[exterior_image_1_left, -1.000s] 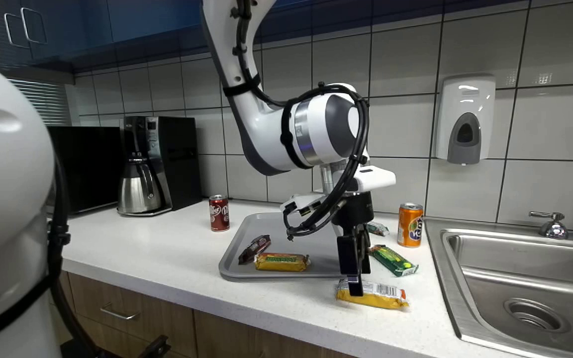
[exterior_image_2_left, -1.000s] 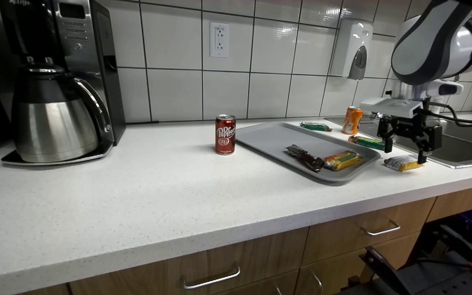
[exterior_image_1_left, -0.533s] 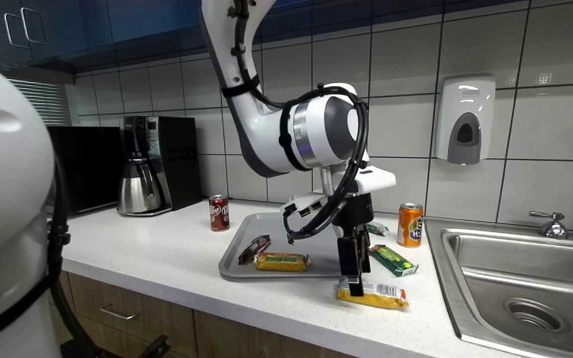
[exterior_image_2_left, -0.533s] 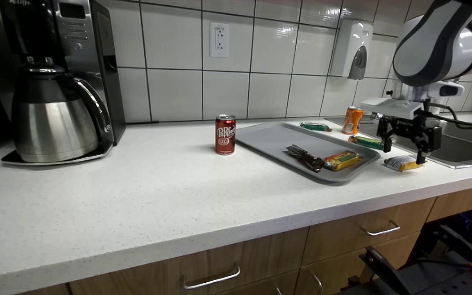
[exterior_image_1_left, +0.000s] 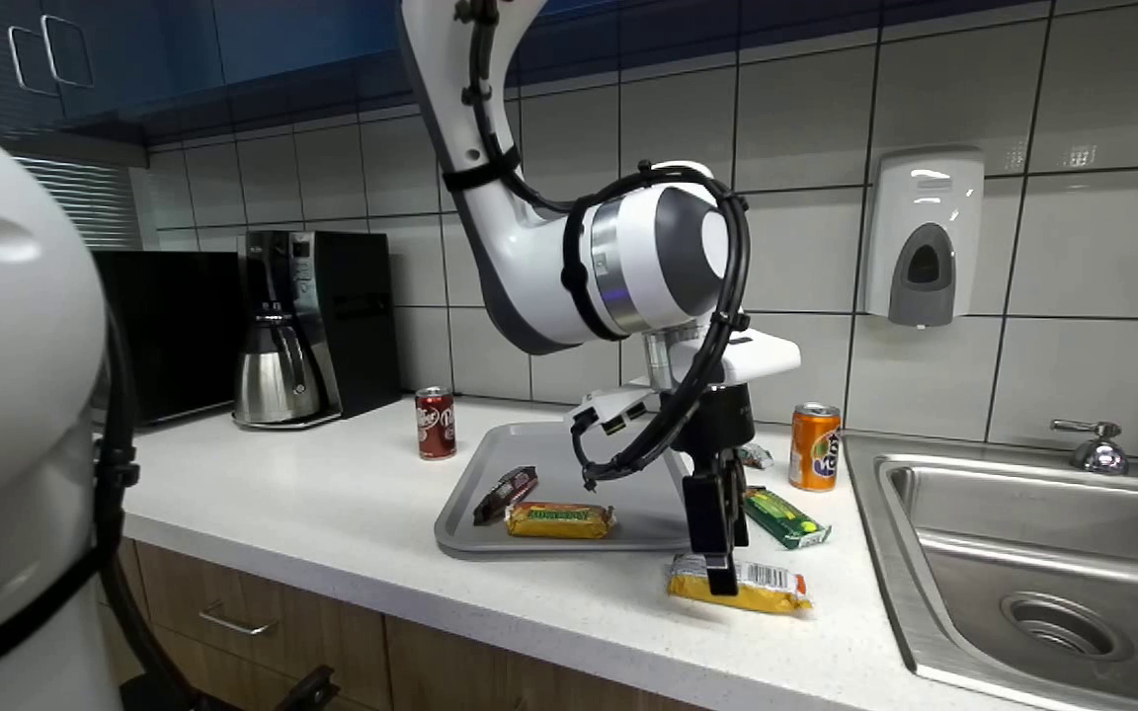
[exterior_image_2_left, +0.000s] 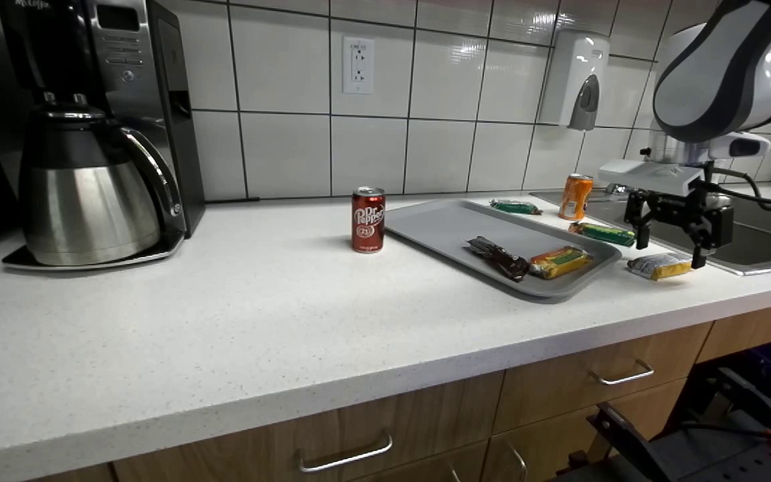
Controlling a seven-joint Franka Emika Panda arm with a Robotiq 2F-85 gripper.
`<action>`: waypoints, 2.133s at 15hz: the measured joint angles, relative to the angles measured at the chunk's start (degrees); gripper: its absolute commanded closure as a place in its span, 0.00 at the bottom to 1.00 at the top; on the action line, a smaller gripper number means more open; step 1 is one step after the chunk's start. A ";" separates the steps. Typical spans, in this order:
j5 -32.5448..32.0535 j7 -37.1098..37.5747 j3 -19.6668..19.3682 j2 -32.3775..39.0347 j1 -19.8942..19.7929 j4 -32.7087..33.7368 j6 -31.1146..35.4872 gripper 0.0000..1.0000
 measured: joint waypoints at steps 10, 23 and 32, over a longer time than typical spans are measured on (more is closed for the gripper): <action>-0.24 0.00 -0.34 -0.02 -0.05 -0.29 0.16 0.83; -3.14 0.00 0.41 -5.30 -0.01 -2.45 0.25 0.83; -2.25 0.10 6.25 -7.85 0.04 -2.04 0.26 0.83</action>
